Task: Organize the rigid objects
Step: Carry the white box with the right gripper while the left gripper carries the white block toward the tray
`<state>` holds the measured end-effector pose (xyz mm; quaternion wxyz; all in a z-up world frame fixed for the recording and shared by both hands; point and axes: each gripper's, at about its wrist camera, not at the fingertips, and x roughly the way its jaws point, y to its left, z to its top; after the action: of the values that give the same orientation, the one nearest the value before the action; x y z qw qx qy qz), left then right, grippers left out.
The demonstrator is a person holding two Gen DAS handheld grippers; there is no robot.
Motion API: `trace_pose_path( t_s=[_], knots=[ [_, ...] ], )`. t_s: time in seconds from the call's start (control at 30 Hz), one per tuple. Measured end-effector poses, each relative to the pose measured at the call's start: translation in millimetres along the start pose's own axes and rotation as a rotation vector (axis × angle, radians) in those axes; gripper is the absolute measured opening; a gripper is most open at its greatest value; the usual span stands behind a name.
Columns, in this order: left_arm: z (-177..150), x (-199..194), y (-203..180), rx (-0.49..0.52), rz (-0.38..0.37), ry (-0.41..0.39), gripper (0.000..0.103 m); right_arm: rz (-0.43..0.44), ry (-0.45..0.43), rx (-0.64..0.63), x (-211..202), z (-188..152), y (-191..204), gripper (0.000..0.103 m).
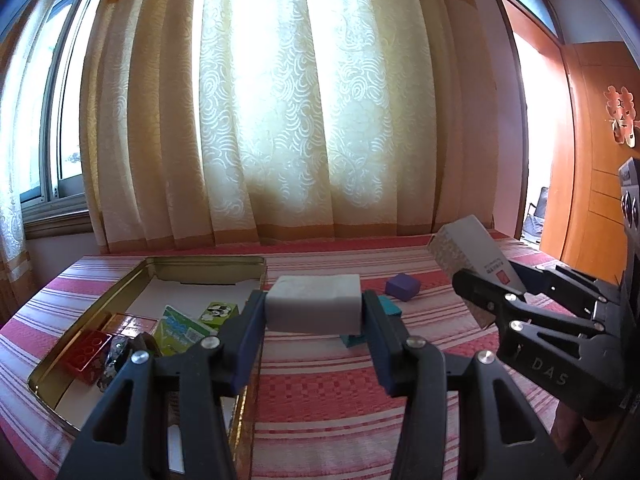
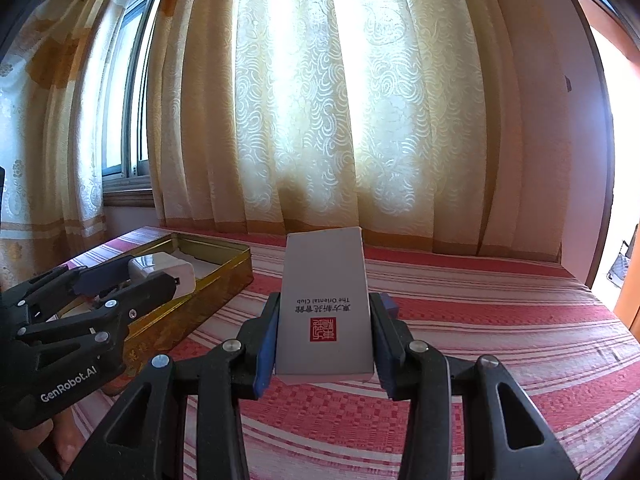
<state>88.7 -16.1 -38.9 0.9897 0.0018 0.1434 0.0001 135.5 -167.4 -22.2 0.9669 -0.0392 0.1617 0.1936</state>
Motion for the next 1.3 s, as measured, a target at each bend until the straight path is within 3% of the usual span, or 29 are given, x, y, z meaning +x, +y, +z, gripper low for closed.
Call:
trace_pose_path(
  t_s=[1.3],
  knots=[
    [-1.9,-9.4,29.5,-0.038,0.029,-0.007,0.048,0.066,-0.030,-0.017,-0.3,1.9,31.2,0.044]
  ],
)
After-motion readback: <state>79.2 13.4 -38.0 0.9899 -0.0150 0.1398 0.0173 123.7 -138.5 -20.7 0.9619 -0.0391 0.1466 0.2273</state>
